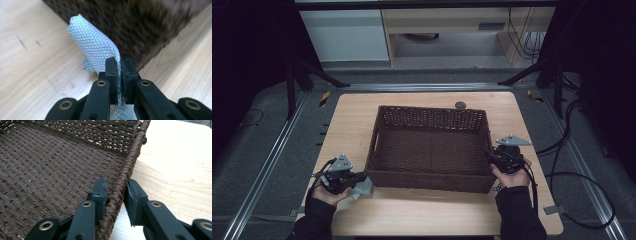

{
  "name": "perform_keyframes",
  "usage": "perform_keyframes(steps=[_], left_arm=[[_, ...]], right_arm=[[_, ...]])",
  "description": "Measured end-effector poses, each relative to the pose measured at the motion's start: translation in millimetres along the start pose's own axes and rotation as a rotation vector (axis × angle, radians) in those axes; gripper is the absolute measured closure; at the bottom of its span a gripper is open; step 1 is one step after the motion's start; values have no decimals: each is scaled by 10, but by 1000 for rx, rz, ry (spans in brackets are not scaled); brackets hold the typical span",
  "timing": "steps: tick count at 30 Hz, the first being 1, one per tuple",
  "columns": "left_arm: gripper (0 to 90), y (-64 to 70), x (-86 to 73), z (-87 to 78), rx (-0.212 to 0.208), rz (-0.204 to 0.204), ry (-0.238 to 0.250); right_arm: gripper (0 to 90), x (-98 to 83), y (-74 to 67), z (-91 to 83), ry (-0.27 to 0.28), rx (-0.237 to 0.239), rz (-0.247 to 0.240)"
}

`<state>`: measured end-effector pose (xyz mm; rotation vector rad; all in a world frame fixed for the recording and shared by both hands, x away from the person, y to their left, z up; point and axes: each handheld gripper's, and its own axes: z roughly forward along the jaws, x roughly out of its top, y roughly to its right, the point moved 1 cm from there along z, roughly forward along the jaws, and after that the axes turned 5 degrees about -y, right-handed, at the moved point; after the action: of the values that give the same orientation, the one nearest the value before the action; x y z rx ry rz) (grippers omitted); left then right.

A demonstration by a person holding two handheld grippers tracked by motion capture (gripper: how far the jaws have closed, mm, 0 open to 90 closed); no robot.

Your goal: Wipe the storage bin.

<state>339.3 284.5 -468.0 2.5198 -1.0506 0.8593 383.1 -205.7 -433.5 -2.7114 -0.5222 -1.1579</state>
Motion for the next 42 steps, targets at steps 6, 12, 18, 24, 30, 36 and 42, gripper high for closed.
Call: perform_keyframes(steps=[6,12,18,24,30,36,42], left_arm=[[850,-30,40,-151,22,-13,75],[849,9,121,-463,54,6,203],[849,117,133,-542,59,41,210],[849,144,37,-455,39,26,167],[849,132,6,-310,41,33,106],[849,22,-40,-150,37,6,47],[848,-36,-60,-87,59,-2,24]], right_arm=[[713,16,-22,20,4,-15,15],[621,7,5,4,21,6,22],[567,0,30,-17,41,19,12],[668,-6,18,15,13,21,8],[721,23,-38,24,9,-26,23],[711,68,-107,78,12,-48,54],[557,56,-48,60,23,4,83]])
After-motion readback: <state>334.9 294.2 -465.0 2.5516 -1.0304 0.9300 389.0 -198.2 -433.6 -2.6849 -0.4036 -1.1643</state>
